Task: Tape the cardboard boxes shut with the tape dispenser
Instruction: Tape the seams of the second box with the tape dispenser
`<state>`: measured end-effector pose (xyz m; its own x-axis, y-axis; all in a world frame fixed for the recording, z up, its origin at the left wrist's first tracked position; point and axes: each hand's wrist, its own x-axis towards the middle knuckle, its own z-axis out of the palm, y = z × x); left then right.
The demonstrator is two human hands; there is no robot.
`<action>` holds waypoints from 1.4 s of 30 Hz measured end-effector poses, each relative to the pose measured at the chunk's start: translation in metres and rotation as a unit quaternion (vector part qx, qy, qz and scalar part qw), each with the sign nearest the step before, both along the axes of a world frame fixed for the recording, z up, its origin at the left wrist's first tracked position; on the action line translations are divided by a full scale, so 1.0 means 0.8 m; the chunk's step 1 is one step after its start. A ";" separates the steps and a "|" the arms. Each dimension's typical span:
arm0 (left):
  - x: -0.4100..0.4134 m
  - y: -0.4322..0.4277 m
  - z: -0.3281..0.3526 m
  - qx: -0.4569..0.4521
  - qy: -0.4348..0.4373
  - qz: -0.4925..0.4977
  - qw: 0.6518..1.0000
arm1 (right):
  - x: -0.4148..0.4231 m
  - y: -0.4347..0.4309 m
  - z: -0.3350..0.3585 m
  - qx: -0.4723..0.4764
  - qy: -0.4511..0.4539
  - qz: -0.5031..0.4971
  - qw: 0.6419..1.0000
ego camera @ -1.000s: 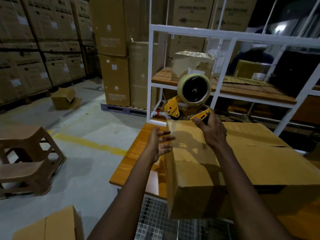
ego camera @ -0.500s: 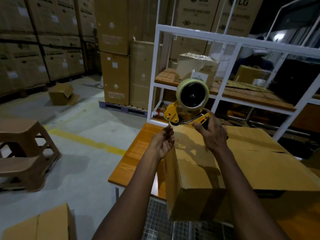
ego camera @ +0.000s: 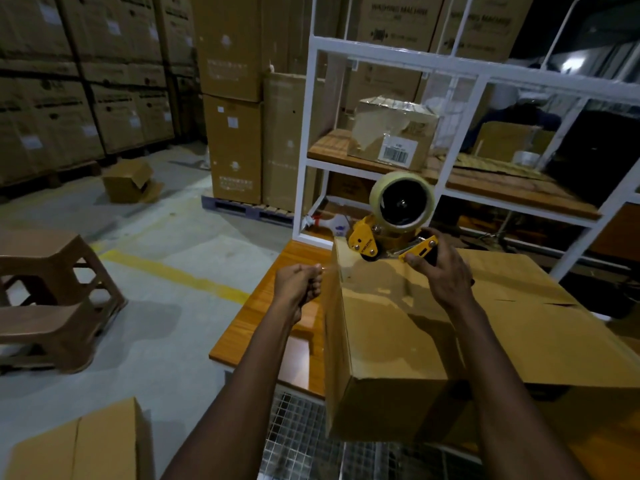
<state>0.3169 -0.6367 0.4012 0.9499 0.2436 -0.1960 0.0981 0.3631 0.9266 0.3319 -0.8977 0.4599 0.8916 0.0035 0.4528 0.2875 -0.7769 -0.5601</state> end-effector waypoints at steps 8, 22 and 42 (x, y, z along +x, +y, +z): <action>0.012 -0.001 -0.039 0.067 -0.009 -0.026 0.997 | 0.020 -0.014 -0.026 -0.049 0.033 0.018 0.998; 0.022 -0.011 -0.092 0.114 -0.022 -0.041 0.992 | 0.020 -0.012 -0.055 -0.090 0.031 -0.006 0.995; 0.020 -0.035 -0.129 0.380 0.029 -0.092 0.920 | 0.013 -0.009 -0.068 -0.065 0.058 -0.028 0.996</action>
